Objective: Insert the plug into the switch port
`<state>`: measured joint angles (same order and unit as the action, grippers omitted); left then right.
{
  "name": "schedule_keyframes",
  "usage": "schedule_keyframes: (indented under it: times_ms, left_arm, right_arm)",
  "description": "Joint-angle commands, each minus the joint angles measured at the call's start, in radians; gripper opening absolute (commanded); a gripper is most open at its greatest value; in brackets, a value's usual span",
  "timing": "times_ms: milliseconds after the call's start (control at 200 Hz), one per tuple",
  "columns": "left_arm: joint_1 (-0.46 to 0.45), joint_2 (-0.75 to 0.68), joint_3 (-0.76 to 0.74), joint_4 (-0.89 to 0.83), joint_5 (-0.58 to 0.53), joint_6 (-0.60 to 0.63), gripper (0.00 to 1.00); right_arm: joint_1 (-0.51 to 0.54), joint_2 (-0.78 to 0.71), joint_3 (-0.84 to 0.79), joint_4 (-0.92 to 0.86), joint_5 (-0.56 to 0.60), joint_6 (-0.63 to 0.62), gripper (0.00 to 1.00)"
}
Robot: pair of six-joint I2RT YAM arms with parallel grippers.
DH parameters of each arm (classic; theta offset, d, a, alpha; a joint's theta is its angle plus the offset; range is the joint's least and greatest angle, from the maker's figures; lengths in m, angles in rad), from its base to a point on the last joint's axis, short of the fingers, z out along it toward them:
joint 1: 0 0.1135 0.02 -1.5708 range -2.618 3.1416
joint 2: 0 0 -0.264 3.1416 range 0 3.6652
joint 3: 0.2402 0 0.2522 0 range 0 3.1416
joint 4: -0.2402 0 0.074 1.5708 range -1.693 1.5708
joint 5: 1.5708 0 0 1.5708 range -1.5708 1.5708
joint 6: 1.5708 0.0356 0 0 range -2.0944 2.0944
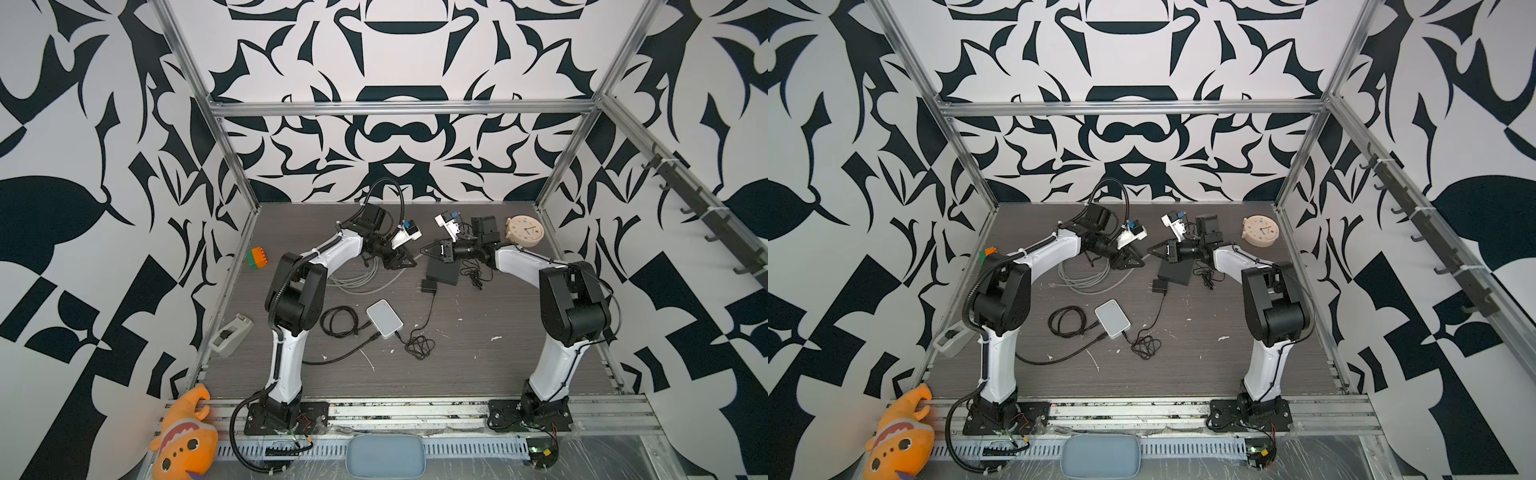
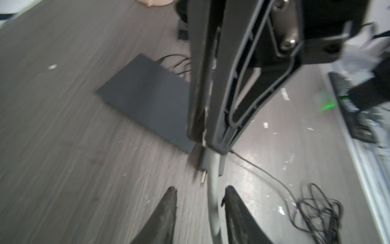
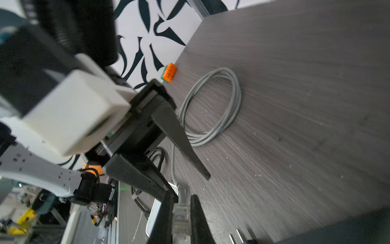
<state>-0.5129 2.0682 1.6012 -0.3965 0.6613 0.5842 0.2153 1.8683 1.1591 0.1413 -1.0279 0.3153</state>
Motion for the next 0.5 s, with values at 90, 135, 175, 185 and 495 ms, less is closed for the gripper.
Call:
schedule_keyframes:
  times_ms: [90, 135, 175, 185, 495]
  left_arm:
    - [-0.118, -0.042, -0.082, 0.244, -0.351, 0.034, 0.46]
    - [-0.126, -0.033, -0.076, 0.249, -0.354, 0.028, 0.45]
    - [-0.131, -0.029, -0.077, 0.266, -0.361, 0.013, 0.43]
    - [-0.131, -0.028, -0.080, 0.272, -0.363, 0.009, 0.43]
    - [-0.133, -0.050, -0.096, 0.302, -0.314, -0.019, 0.13]
  right_arm:
    - [0.017, -0.093, -0.049, 0.098, 0.153, 0.422, 0.08]
    - [0.018, -0.107, -0.050, 0.087, 0.161, 0.450, 0.08]
    - [0.018, -0.121, -0.052, 0.073, 0.171, 0.468, 0.07]
    - [0.018, -0.123, -0.050, 0.062, 0.175, 0.471, 0.07]
    - [0.018, -0.163, -0.055, -0.039, 0.208, 0.501, 0.06]
